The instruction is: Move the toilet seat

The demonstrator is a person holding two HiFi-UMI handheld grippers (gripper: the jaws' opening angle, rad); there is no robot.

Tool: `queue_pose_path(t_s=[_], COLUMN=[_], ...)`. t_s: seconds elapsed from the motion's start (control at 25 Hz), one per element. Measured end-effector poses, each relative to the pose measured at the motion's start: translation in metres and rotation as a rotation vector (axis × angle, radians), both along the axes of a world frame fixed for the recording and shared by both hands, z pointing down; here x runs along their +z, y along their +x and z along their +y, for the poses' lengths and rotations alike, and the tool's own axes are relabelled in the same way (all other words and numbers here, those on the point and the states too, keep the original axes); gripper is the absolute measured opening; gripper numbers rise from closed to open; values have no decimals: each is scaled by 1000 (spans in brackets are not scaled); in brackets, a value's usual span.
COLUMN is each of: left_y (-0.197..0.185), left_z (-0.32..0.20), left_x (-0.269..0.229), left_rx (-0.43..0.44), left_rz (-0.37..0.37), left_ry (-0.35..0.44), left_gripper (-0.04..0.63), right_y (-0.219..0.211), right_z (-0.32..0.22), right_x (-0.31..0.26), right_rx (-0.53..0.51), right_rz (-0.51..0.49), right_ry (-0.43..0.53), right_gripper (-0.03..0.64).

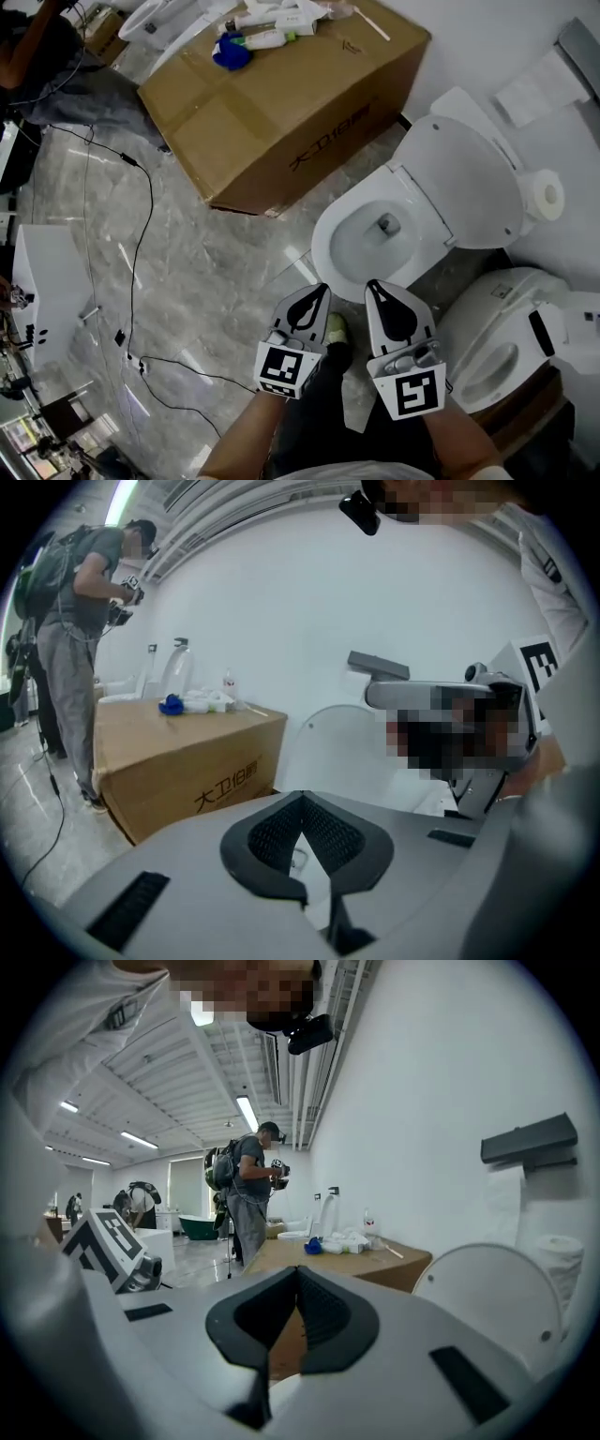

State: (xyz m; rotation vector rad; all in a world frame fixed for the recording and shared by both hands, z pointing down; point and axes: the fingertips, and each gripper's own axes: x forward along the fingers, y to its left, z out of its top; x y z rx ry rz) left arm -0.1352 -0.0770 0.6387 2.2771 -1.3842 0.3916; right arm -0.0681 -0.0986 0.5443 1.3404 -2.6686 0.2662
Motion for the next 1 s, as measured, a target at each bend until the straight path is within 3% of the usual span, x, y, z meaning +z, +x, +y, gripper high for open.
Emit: queue_pose_path(t_s=[0.2, 0.44, 0.6, 0.8, 1.0], left_y=[-25, -43, -54, -58, -61], left_z=[-8, -2, 7, 14, 19], left_x=[94, 196, 252, 296, 325], left_rx=[-114, -166, -214, -249, -265], left_rz=[24, 57, 140, 310, 375], left_ry=[-91, -185, -268, -341, -364], left_gripper=[9, 9, 11, 30, 87], right_y=[-15, -30, -45, -62, -70], right_z=[-10, -18, -17, -8, -1], right_x=[86, 163, 197, 222, 233], right_rx=[-38, -63, -79, -117, -136], right_rz=[9, 16, 6, 12, 10], right_ry=[-54, -65, -77, -103, -116], right_gripper=[15, 15, 15, 15, 15])
